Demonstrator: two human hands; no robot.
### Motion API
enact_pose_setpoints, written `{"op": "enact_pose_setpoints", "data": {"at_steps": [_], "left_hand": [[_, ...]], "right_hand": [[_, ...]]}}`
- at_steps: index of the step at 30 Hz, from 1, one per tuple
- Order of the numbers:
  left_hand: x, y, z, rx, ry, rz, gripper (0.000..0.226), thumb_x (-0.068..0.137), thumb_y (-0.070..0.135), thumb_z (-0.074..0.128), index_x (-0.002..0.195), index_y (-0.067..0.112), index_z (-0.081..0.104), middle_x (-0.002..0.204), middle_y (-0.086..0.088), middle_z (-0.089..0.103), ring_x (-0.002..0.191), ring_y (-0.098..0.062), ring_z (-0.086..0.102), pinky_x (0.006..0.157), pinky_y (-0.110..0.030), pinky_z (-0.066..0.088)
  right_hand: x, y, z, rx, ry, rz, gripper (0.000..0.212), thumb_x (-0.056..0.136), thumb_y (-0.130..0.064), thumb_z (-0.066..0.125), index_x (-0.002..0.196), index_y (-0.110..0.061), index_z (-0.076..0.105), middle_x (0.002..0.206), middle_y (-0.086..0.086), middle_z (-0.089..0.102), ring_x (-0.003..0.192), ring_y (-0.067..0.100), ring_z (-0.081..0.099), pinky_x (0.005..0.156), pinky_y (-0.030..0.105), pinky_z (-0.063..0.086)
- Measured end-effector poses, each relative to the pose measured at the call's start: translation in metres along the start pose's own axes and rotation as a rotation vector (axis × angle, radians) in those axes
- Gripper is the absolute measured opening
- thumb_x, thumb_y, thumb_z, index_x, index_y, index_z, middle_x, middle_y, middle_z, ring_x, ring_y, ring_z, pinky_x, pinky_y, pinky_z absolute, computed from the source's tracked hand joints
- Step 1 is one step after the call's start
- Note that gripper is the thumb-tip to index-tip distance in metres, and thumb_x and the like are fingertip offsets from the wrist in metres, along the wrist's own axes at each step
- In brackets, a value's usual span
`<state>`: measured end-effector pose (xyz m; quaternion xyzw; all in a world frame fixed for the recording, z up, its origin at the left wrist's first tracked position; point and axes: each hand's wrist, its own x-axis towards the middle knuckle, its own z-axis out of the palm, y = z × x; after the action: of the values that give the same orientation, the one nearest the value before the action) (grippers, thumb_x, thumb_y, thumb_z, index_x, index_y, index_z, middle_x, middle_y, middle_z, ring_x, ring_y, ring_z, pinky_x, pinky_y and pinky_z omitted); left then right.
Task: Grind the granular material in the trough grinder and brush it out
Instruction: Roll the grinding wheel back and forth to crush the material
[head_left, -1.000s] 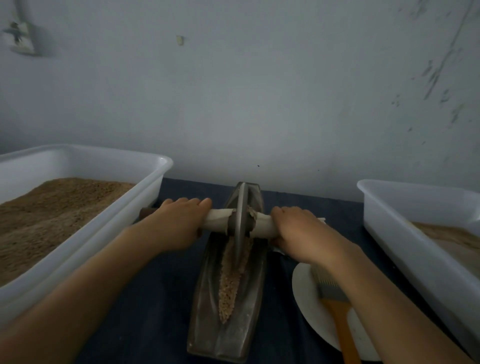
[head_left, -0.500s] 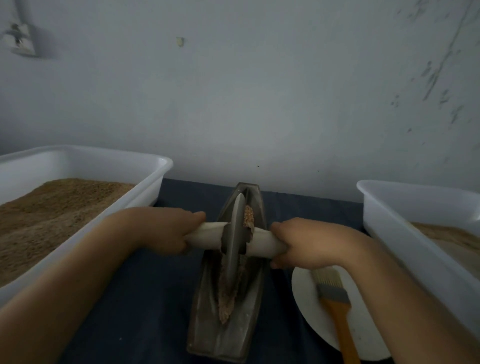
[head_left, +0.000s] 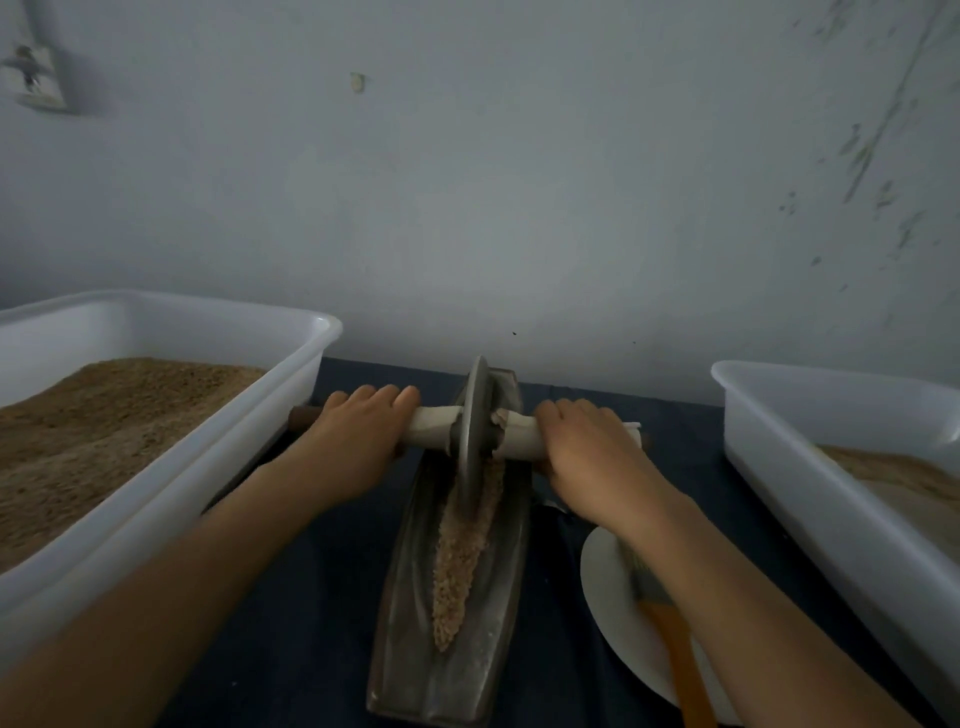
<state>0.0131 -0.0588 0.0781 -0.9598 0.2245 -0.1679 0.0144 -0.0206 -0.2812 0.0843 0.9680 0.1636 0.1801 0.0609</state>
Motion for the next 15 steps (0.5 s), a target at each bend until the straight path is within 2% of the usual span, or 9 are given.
{"op": "enact_pose_setpoints", "data": {"at_steps": [4,7,9,12,15], "left_hand": [[-0.007,0.003,-0.024,-0.034,-0.268,0.052,0.035,0.092,0.029,0.054,0.122,0.023,0.035,0.123,0.003,0.049,0.111,-0.015,0.048,0.095,-0.032,0.039],[-0.014,0.002,-0.046,-0.151,-0.525,0.091,0.027,0.091,0.025,0.057,0.106,0.03,0.034,0.101,0.01,0.05,0.089,-0.005,0.05,0.079,-0.021,0.039],[-0.02,0.001,-0.059,-0.21,-0.666,0.108,0.026,0.091,0.024,0.057,0.093,0.035,0.033,0.087,0.015,0.047,0.077,-0.001,0.047,0.069,-0.017,0.036],[-0.028,0.0,-0.07,-0.246,-0.76,0.122,0.027,0.09,0.025,0.057,0.084,0.037,0.034,0.087,0.012,0.051,0.081,-0.007,0.053,0.073,-0.021,0.044],[-0.028,0.001,-0.069,-0.26,-0.76,0.103,0.024,0.09,0.024,0.057,0.09,0.035,0.036,0.093,0.009,0.052,0.088,-0.011,0.054,0.079,-0.024,0.043]], "right_hand": [[-0.008,-0.005,-0.022,0.073,-0.262,-0.008,0.024,0.092,-0.02,0.053,0.112,-0.009,0.046,0.113,0.008,0.054,0.099,0.021,0.05,0.068,0.027,0.026],[-0.015,-0.01,-0.047,0.16,-0.494,-0.042,0.032,0.092,-0.027,0.057,0.117,-0.009,0.049,0.114,0.007,0.056,0.097,0.016,0.052,0.055,0.022,0.031],[-0.02,-0.012,-0.061,0.193,-0.597,-0.084,0.034,0.09,-0.032,0.059,0.115,-0.01,0.052,0.11,0.006,0.058,0.094,0.016,0.055,0.055,0.017,0.032],[-0.025,-0.014,-0.071,0.206,-0.647,-0.112,0.033,0.089,-0.037,0.059,0.111,-0.014,0.052,0.097,0.0,0.054,0.085,0.013,0.051,0.057,0.018,0.034],[-0.021,-0.012,-0.068,0.228,-0.652,-0.099,0.032,0.09,-0.036,0.059,0.112,-0.015,0.052,0.095,-0.002,0.052,0.084,0.011,0.049,0.057,0.016,0.034]]}}
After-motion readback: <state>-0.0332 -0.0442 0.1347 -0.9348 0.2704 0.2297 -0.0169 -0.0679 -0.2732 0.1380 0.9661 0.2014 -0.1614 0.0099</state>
